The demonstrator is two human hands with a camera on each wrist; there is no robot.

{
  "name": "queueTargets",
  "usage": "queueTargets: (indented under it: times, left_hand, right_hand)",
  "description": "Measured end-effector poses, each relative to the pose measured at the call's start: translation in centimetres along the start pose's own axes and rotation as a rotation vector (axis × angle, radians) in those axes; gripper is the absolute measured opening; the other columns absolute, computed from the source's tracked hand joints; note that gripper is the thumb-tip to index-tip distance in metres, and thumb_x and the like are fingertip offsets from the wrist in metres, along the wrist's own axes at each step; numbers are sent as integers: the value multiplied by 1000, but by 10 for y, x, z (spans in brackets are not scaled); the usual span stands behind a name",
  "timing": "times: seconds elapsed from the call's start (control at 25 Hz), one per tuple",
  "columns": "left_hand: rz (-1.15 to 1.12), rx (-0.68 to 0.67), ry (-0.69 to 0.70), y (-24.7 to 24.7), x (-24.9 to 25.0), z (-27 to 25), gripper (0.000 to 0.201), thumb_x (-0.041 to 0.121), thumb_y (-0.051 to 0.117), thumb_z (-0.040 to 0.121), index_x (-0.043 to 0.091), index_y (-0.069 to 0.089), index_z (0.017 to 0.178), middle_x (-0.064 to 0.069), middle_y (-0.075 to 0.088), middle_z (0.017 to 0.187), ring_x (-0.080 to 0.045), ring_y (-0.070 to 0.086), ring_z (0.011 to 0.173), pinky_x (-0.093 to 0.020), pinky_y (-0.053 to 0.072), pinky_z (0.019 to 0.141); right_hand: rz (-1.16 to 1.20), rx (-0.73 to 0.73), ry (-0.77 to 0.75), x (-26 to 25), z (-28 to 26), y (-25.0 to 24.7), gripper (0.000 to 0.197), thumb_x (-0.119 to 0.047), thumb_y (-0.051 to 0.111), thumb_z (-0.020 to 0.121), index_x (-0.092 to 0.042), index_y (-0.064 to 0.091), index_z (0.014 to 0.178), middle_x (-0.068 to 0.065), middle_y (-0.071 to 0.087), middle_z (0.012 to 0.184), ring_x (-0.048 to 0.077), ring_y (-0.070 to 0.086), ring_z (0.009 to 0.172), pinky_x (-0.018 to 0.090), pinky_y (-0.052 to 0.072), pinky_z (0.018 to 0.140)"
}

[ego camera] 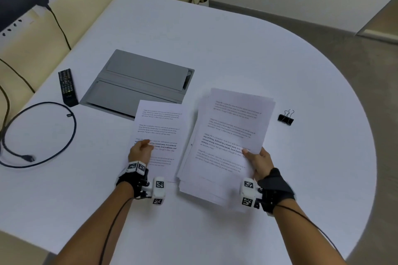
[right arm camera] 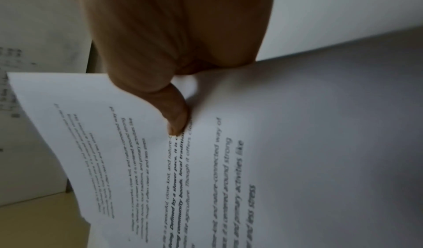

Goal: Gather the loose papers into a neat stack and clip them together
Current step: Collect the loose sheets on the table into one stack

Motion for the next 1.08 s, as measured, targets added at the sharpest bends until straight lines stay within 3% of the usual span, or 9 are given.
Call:
queueTargets:
  times: [0.12,0.2,0.36,0.52,0.68,0.84,0.96,1.08]
  left_hand:
    - [234,21,-63,-15,-4,22,64,28,64,81,11,41,139,-17,41,144,-34,37,132,-38,28,110]
    - [266,13,-123,-15,-7,25,79,35,63,82,9,24,146,-20,25,152,-37,22,140,-44,18,116]
    - [310,-23,-86,-6,-10,28,88,47,59,82,12,15,149,-17,22,154,-35,17,142,-49,15,118]
    - [414,-93,-50,11,-13,20,82,49,57,82,18,19,148,-11,27,151,-31,22,140,-49,19,116]
    - [503,-178,20,40,-11,-2,78,46,57,82,22,21,147,-10,38,145,-31,30,136,-45,23,114]
    - [474,-217,22,66,-10,-20,78,42,62,78,19,25,143,-15,43,141,-34,36,132,-45,29,112]
    - [436,-226,-19,72,-9,-28,69,41,63,76,16,35,134,-13,52,133,-33,44,125,-44,34,107]
    - [574,-289,-12,79,-9,-45,60,45,58,79,16,43,129,-13,44,136,-32,38,128,-42,32,107]
  right_hand:
    - [27,-41,40,3,12,30,40,4,61,84,-5,56,123,16,65,111,32,65,93,40,56,78]
    - [-11,-42,73,10,20,53,43,3,63,83,-4,56,125,18,64,116,37,63,101,48,52,89]
    - [-240,-70,64,21,35,95,35,-2,63,82,-6,60,117,20,65,118,37,62,105,51,50,97]
    - [-357,-25,75,33,44,109,39,0,60,83,-1,56,122,20,63,119,31,60,98,45,50,95]
    - [-671,67,5,31,39,106,37,-6,58,82,-2,55,119,16,61,121,36,59,108,35,49,87]
    - [-898,75,8,37,27,101,52,-12,58,80,-5,44,130,19,48,129,38,50,116,40,48,94]
    - [-724,86,105,39,19,72,56,-10,60,80,-8,40,132,18,53,127,37,53,114,35,46,88]
    - [-541,59,180,49,13,49,55,-7,67,78,-2,44,127,17,58,122,33,57,107,37,49,91]
Point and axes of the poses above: each hand's wrist, its own z-axis towards the middle knuckle, its own y-axis out of the palm, x = y × z, the point moved 6 cm from there along z, towards the middle knuckle
